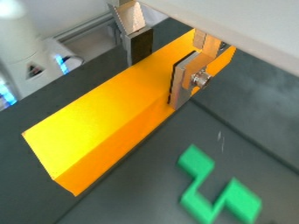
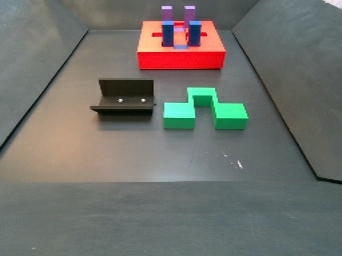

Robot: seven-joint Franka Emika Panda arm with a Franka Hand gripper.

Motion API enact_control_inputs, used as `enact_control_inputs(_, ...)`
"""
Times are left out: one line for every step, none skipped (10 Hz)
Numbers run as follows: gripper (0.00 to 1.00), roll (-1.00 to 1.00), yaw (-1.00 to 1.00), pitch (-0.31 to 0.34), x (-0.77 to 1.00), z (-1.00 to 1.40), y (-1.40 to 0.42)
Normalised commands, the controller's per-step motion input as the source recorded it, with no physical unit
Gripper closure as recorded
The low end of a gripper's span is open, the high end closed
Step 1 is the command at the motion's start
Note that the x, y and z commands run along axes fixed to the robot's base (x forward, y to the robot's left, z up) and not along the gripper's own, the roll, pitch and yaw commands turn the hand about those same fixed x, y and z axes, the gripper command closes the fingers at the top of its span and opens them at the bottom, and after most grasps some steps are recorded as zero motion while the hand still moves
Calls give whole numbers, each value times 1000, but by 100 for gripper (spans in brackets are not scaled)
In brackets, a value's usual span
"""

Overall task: Pick up the yellow object. Move up. Move to above the board. Insert the yellow object.
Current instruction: Move to above the board, then insert the yellow object.

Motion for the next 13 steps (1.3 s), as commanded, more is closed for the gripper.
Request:
enact_control_inputs(100, 66, -59, 326, 937, 188, -1400)
enact_control_inputs(100, -6, -42, 311, 955, 202, -1400)
enact_control_inputs(100, 1, -17, 268, 955, 223, -1400)
enact_control_inputs(100, 16, 1, 173, 931, 228, -1400)
enact_control_inputs(100, 12, 3, 145, 966, 226, -1400)
enact_control_inputs(100, 15, 7, 145, 710, 170, -976)
enact_control_inputs(100, 37, 6, 136, 403, 106, -497)
enact_control_inputs(100, 45, 11, 91, 237, 75, -296)
enact_control_inputs(100, 53, 10, 53, 142, 53, -188)
enact_control_inputs(100, -47, 0, -14, 0, 0, 14)
enact_control_inputs(100, -43, -31, -194, 229, -237, 0)
enact_control_inputs(100, -69, 0, -324, 397, -571, 0)
enact_control_inputs(100, -51, 0, -323, 489, -611, -49)
